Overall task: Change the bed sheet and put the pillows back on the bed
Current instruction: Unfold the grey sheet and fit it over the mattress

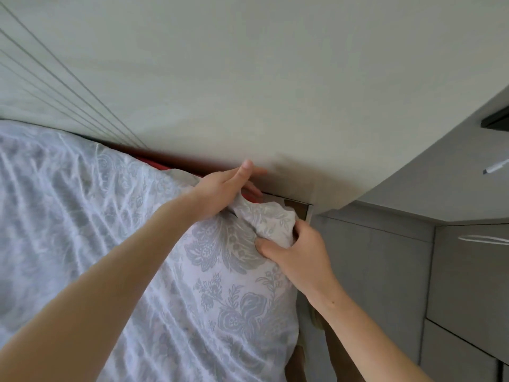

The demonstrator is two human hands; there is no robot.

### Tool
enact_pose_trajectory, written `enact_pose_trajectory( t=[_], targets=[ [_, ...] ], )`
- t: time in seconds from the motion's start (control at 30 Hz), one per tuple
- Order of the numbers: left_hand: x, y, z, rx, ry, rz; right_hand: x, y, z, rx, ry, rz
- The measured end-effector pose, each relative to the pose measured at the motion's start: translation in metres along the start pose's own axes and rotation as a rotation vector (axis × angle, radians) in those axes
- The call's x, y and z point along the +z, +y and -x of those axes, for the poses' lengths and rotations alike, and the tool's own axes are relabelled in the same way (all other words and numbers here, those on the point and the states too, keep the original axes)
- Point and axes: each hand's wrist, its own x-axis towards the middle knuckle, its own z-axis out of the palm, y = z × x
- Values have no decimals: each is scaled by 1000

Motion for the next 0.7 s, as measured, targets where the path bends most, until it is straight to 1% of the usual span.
enact_pose_trajectory(
  t=[0.1,0.17,0.27,0.3,0.37,0.43,0.5,0.53,0.57,0.63,0.67,0.7],
  targets=[
    [1,3,-6,-134,-99,-105,-1,-8,4,-27,1,30],
    [-3,6,-9,-202,-114,-94,-4,-11,5,-24,6,100],
    [-8,13,-15,-296,-73,-88,-18,-21,1,-65,61,405],
    [-8,15,-16,-298,-63,-88,-22,-27,-2,-94,94,510],
    [-7,18,-19,-265,-61,-64,-29,-41,-14,-179,124,628],
    [-7,19,-19,-256,-66,-23,-29,-55,-31,-199,34,700],
    [-9,21,-17,-247,-75,6,-25,-62,-43,-162,-130,768],
    [-10,20,-17,-235,-87,18,-23,-64,-46,-173,-180,790],
    [-11,21,-17,-231,-104,18,-22,-66,-48,-196,-194,792],
    [-11,23,-18,-245,-114,-5,-25,-68,-49,-254,-134,749],
    [-11,24,-19,-259,-113,-22,-29,-69,-48,-292,-58,739],
    [-12,24,-21,-275,-124,-36,-33,-70,-46,-338,51,755]
  ],
)
